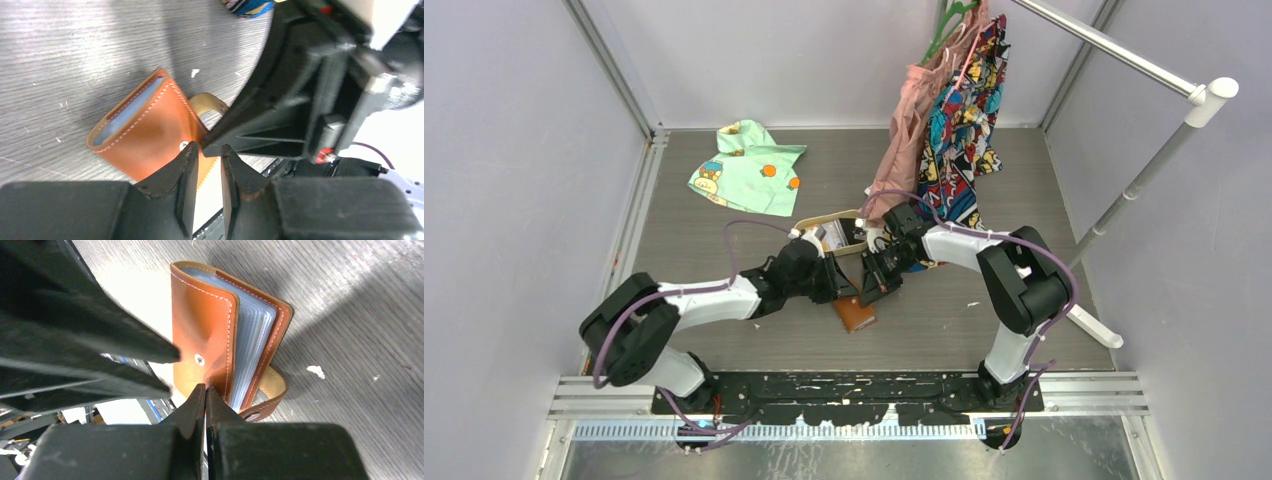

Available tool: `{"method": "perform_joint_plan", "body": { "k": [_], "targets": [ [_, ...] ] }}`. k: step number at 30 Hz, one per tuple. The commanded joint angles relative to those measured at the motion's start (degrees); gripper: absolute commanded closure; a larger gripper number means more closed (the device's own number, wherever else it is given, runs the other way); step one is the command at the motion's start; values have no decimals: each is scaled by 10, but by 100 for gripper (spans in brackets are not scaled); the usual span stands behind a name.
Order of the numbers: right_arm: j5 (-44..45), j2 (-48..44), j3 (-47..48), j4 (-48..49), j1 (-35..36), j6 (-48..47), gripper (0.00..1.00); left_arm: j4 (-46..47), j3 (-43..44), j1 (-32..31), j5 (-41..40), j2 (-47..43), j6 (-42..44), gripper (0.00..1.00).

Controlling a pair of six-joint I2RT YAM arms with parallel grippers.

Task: Put the credit cards into the card holder
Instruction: Close the card holder at the center of the board.

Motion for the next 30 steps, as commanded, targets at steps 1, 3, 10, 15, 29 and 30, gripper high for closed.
{"method": "perform_joint_plan", "body": {
  "k": [1, 3, 10, 15, 29, 30],
  "targets": [
    [36, 13, 21, -1, 2, -4, 95, -44, 22, 3, -24, -85, 104, 74],
    [33, 14, 25, -6, 3, -7, 95, -69, 21, 10, -20, -95, 135, 73],
    [20, 4, 36, -19, 3, -26, 94, -59, 32, 53, 80, -24, 151, 91],
    [19, -5, 43, -31, 5, -44, 93, -62, 70, 53, 106, 42, 158, 93],
    [111, -130, 98, -123, 16, -203, 65, -93, 74, 43, 97, 83, 144, 93],
    [145, -142, 86, -113, 16, -203, 59, -93, 75, 42, 97, 83, 144, 93]
  ]
}}
